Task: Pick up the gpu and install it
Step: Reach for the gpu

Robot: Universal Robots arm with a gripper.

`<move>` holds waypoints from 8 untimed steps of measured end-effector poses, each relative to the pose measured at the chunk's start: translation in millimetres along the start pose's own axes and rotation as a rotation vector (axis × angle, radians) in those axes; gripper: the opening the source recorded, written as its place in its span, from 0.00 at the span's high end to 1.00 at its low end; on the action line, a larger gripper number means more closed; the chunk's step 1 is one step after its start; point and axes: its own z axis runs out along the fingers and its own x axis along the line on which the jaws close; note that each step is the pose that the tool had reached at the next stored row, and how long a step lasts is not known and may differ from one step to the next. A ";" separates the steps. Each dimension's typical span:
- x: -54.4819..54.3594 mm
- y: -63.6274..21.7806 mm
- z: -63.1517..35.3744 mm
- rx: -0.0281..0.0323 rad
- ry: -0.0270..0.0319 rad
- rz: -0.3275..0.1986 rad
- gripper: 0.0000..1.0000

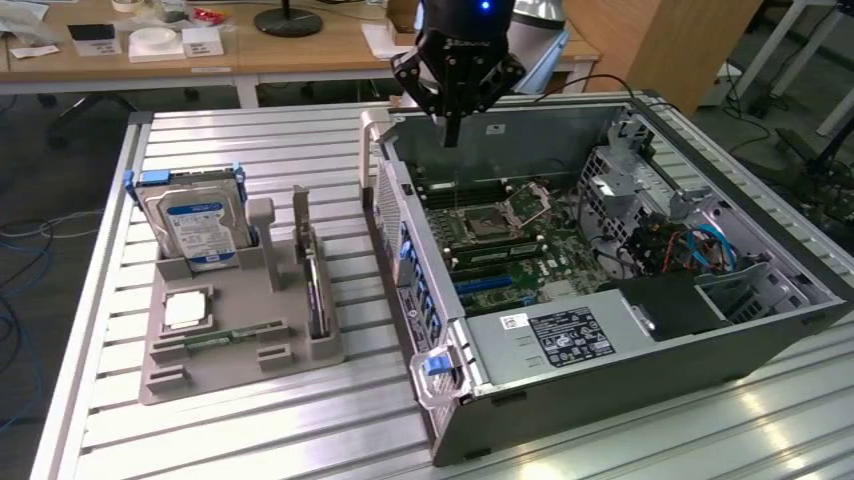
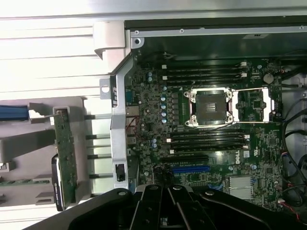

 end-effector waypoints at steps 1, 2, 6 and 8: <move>0.7 0.0 0.0 -0.0001 0.0000 0.000 0.89; 1.3 -0.1 0.0 0.0000 0.0000 0.000 0.89; 4.3 -0.3 -0.1 0.0000 0.0000 0.000 0.89; 6.0 -0.5 -0.1 0.0000 0.0000 0.000 0.89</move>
